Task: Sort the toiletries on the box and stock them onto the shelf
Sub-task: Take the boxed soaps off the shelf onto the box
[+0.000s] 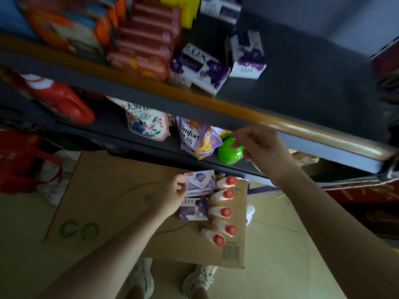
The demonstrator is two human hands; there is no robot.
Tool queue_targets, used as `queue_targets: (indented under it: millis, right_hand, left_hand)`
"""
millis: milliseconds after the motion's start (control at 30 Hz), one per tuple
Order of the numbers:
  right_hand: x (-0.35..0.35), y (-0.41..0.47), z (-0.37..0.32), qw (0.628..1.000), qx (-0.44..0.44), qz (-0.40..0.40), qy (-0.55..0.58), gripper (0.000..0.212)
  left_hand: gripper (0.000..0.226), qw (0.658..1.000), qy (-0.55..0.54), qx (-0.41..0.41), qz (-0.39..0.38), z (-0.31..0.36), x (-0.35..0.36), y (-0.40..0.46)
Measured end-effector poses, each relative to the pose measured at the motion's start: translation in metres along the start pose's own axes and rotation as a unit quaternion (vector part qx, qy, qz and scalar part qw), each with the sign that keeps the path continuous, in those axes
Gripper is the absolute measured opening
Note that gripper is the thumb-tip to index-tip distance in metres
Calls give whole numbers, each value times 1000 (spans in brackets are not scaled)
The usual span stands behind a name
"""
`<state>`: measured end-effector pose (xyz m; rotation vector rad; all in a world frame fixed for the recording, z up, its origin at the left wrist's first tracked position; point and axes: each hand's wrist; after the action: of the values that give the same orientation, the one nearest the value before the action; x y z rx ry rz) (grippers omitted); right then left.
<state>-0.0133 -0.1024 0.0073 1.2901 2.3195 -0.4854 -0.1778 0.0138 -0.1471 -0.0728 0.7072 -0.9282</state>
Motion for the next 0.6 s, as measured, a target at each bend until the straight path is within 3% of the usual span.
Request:
queue_targets:
  millis: [67,133,233,300,467,600]
  right_hand:
    - [-13,13,-24,998,-27,54,26,24]
    - [-20,31,-42,990,-44,129,30,21]
    - [-17,70,-54,966,-85,238,-48,19]
    - [-6,96,-55,968,-69,222,-95,26]
    - [20,137,-57,975,21,131,-176,51]
    - [17,144,-56,972,34,137,-186,73]
  left_hand:
    - [21,979,-10,175,103,46,-36,7]
    - [26,920,39,334,203,96,-71,14]
    - [28,836,126,459,273,151,-107,41]
    - [30,826,169,461,276,173,-118,61]
    - [64,881,303,328,158,205,-106,84]
    - [56,877,314,313,185,206,-98,91]
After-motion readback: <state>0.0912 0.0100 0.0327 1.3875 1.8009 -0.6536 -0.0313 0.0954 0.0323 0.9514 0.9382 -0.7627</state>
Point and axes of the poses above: each hand's wrist, its own y-axis towards the middle knuckle, its own x-axis out of the palm, z = x × y, and after that the axes turned 10 degrees about z, right-handed
